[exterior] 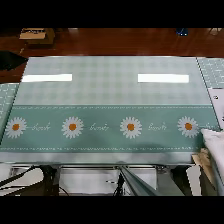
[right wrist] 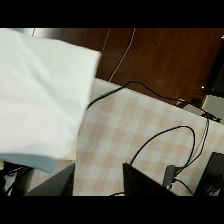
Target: Fold the shirts.
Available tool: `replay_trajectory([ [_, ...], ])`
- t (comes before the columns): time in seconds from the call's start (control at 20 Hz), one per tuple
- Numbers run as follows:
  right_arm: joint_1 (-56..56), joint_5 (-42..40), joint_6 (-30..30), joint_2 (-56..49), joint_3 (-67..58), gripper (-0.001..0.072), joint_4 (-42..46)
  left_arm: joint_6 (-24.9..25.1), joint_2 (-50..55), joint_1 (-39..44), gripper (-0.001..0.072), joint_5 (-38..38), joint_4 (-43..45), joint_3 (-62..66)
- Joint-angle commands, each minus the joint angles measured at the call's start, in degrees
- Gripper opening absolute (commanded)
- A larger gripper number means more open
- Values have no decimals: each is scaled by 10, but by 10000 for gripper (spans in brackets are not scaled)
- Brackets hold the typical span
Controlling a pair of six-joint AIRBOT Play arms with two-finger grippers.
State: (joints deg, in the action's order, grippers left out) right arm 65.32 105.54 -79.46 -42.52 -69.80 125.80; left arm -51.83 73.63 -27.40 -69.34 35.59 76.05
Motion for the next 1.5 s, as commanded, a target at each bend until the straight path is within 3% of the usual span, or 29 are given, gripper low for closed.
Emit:
replay_trajectory([
  [0.0, 0, -29, 13, 3, 10, 464, 9, 2, 0, -6, 22, 2, 0, 1],
  [0.15, -5, -145, 14, -1, -3, 464, -138, 2, 0, -4, 25, 2, -5, 1],
  [0.2, -20, -200, 35, -7, -21, 464, -220, 4, 0, -4, 97, 2, -24, 1],
  [0.3, -75, -295, 42, -40, -71, 463, -367, 50, 0, 0, 594, 6, -94, 1],
  [0.35, -113, -319, 35, -64, -92, 462, -426, 94, 0, 14, 643, 16, -104, 2],
  [0.4, -163, -327, 23, -94, -108, 462, -481, 100, 0, 42, 643, 45, -76, 2],
  [0.5, -277, -327, 4, -148, -116, 462, -544, 25, 0, 120, 642, 100, 53, 3],
  [0.7, -499, -354, -9, -258, -116, 469, -507, -221, 7, 303, 642, 96, 401, 2],
  [0.8, -571, -354, -23, -302, -116, 501, -484, -333, 17, 368, 642, 73, 490, 2],
  [0.9, -614, -335, -23, -329, -116, 591, -471, -360, 32, 402, 642, 45, 498, 2],
  [1.15, -644, -308, -19, -339, -116, 590, -426, -365, 75, 414, 630, -22, 495, 2],
  [1.45, -644, -304, -20, -339, -116, 590, -418, -365, 76, 414, 630, -23, 495, 2],
])
